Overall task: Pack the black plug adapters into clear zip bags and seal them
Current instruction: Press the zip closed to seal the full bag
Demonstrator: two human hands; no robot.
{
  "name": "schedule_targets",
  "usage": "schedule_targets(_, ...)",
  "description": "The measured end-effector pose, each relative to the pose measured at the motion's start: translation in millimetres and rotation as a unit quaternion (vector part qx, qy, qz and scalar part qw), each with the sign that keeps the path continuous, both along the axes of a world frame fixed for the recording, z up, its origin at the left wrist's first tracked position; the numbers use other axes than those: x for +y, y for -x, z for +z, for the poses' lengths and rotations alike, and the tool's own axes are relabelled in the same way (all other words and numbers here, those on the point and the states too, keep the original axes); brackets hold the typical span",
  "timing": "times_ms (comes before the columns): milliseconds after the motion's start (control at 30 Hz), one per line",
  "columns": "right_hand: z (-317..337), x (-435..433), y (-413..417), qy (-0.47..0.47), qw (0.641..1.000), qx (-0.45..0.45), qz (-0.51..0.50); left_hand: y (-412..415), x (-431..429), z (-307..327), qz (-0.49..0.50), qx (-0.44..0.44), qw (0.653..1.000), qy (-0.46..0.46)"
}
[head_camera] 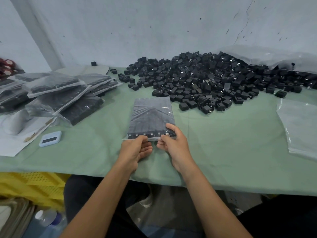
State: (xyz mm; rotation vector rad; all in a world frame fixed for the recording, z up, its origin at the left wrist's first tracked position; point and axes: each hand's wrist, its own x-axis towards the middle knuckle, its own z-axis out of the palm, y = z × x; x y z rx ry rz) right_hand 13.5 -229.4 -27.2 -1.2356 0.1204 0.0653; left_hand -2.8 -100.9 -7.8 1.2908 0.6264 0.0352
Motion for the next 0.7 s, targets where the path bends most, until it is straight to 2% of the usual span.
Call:
schedule_targets(333,-3.4,1.0,0.3,0.014,1.000,-0.002,-0.004,-2.0,-4.5,-1.8,0.005,-0.001,1.000,-0.025)
schedule_targets(567,-1.6,0.0,0.7,0.025,1.000,-0.004,0.006,-1.9,-2.8,0.7,-0.062,0.018,0.998,-0.015)
schedule_targets(700,-2.4,-0.6,1.5,0.024,1.000,-0.006,0.015,-4.5,-6.8,0.3,-0.038,0.011,0.999,-0.009)
